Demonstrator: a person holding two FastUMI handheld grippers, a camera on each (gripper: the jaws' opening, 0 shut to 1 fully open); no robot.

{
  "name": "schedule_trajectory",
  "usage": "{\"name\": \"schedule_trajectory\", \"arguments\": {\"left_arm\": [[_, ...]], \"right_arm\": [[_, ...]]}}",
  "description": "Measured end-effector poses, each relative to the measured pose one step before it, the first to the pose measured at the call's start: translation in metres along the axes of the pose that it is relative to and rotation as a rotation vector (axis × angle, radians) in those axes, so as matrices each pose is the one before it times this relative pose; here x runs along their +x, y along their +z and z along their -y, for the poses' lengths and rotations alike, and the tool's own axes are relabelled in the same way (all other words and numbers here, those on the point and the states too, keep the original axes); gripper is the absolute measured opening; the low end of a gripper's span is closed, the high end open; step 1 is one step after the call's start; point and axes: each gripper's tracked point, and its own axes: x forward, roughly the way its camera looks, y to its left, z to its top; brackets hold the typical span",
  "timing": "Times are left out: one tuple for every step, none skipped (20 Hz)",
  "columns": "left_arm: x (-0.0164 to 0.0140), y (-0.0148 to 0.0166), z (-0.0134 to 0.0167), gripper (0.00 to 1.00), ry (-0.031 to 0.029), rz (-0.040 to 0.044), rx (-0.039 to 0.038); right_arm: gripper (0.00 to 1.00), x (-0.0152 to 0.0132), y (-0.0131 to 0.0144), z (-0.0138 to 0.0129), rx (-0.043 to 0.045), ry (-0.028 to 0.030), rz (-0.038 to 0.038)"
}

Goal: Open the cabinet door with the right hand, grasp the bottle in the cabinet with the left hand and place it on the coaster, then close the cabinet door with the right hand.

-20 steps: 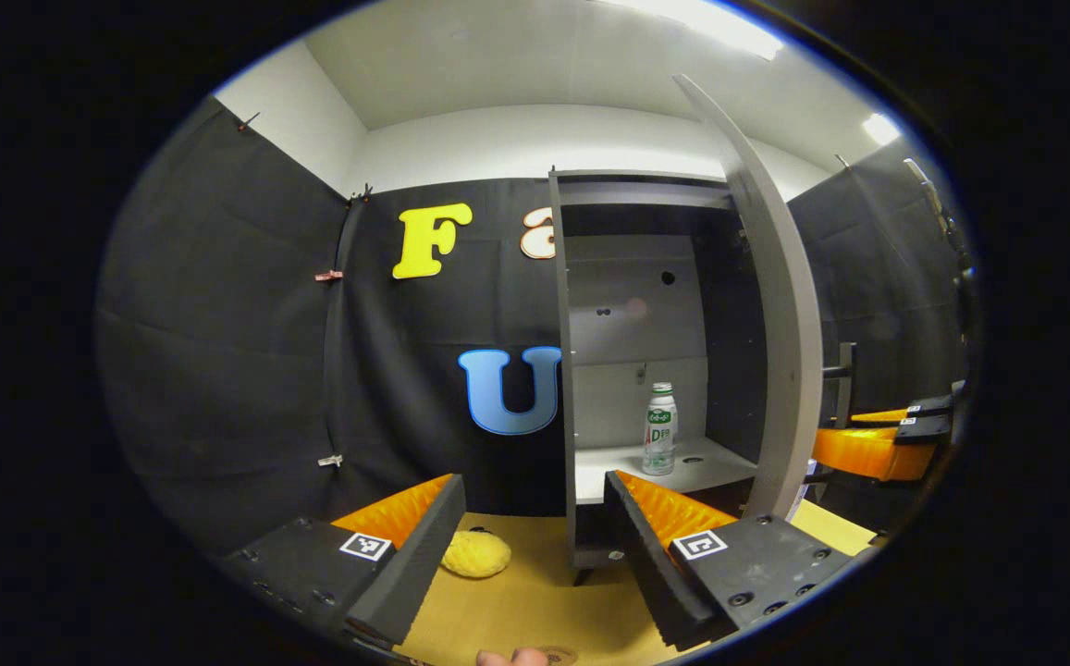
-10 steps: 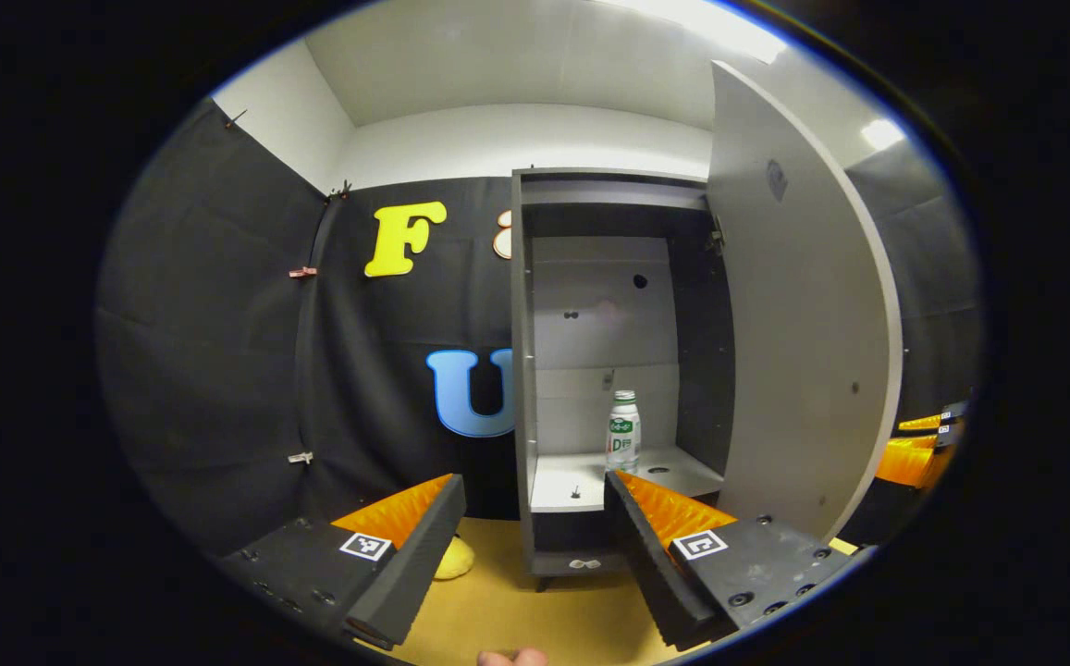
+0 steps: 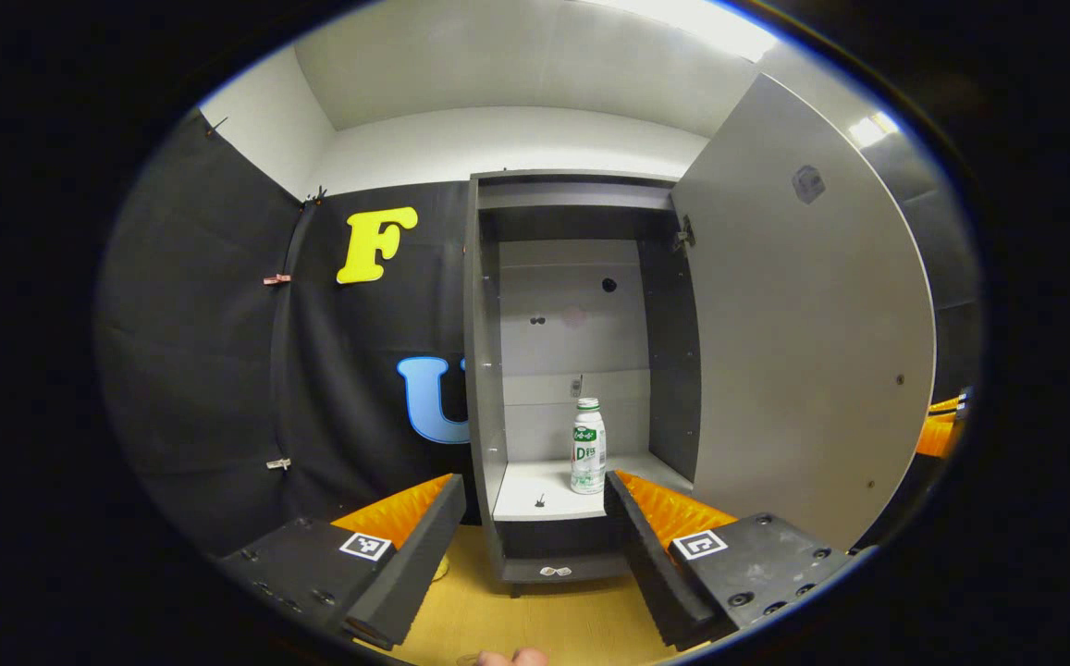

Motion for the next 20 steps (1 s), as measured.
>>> {"name": "schedule_trajectory", "arguments": {"left_arm": [[0.00196, 0.00168, 0.00319, 0.95, -0.00306, 0.00171, 0.00358], [0.00101, 0.00138, 0.00413, 0.95, -0.00316, 0.00152, 0.00423], [0.00060, 0.00063, 0.00392, 0.95, -0.00421, 0.00006, 0.00558], [0.00157, 0.00131, 0.00302, 0.95, -0.00188, 0.00027, 0.00530], [0.00236, 0.00135, 0.00359, 0.95, -0.00431, 0.00103, 0.00488], [0.00292, 0.00172, 0.00548, 0.95, -0.00603, 0.00182, 0.00504], [0.00161, 0.00007, 0.00439, 0.95, -0.00532, 0.00121, 0.00433], [0.00120, 0.00032, 0.00218, 0.95, -0.00392, 0.00175, 0.00282], [0.00518, -0.00068, 0.00474, 0.95, -0.00467, 0.00009, 0.00117], [0.00516, 0.00050, 0.00467, 0.94, -0.00396, -0.00027, -0.00152], [0.00477, 0.00042, 0.00453, 0.93, -0.00334, 0.00173, -0.00298], [0.00517, 0.00130, 0.00323, 0.93, -0.00200, 0.00367, -0.00358], [0.00444, 0.00179, 0.00310, 0.93, -0.00194, 0.00667, -0.00248], [0.00620, 0.00272, 0.00261, 0.93, -0.00295, 0.00760, -0.00026], [0.00568, 0.00087, 0.00327, 0.94, -0.00352, 0.00767, 0.00106], [0.00610, 0.00196, 0.00265, 0.93, -0.00365, 0.00790, 0.00084], [0.00796, 0.00071, 0.00386, 0.93, -0.00641, 0.00550, -0.00155], [0.00820, -0.00016, 0.00389, 0.93, -0.00973, 0.00232, -0.00581], [0.00871, -0.00256, 0.00479, 0.94, -0.01062, 0.00288, -0.01110], [0.00956, -0.00223, 0.00279, 0.93, -0.00676, -0.00064, -0.01169]], "right_arm": [[0.13, 0.00009, 0.00002, -0.00004, 0.00516, -0.01190, -0.00014], [0.13, -0.00201, 0.00219, 0.00130, 0.00281, -0.00822, 0.00562], [0.13, -0.00257, 0.00392, 0.00227, 0.00062, 0.00474, 0.00657], [0.13, -0.00237, 0.00200, -0.00067, 0.00079, 0.00815, -0.00091], [0.13, -0.00328, 0.00002, 0.00363, 0.00055, 0.00564, -0.00501], [0.14, -0.00170, 0.00147, 0.00196, 0.00036, 0.00765, -0.00065], [0.13, 0.00040, 0.00095, 0.00088, 0.00157, 0.00390, -0.00140], [0.14, -0.00099, 0.00073, 0.00105, 0.00042, 0.00423, -0.00045], [0.14, 0.00094, 0.00139, 0.00059, 0.00098, 0.00277, 0.00058], [0.13, -0.00173, 0.00227, 0.00261, 0.00470, 0.00310, 0.00595], [0.13, -0.00111, 0.00141, 0.00558, 0.00373, -0.00870, 0.00190], [0.13, -0.00164, 0.00129, 0.00820, 0.00315, -0.01324, 0.00020], [0.13, -0.00226, 0.00011, 0.00915, 0.00134, -0.01508, 0.00137], [0.17, 0.00009, -0.00004, 0.00534, 0.00461, -0.00334, -0.00321], [0.22, -0.00418, -0.00063, 0.00654, 0.00663, -0.01121, 0.00049], [0.38, -0.00027, -0.00001, 0.00478, 0.00274, -0.01132, -0.00224], [0.41, 0.00023, -0.00156, 0.00630, -0.00421, -0.01262, -0.00564], [0.54, 0.00091, -0.00237, 0.00513, -0.01098, -0.01057, -0.00529], [0.67, 0.00027, -0.00241, 0.00478, -0.01228, -0.00818, -0.00689], [0.79, 0.00187, -0.00087, 0.00495, -0.01249, -0.01439, -0.00008]]}}
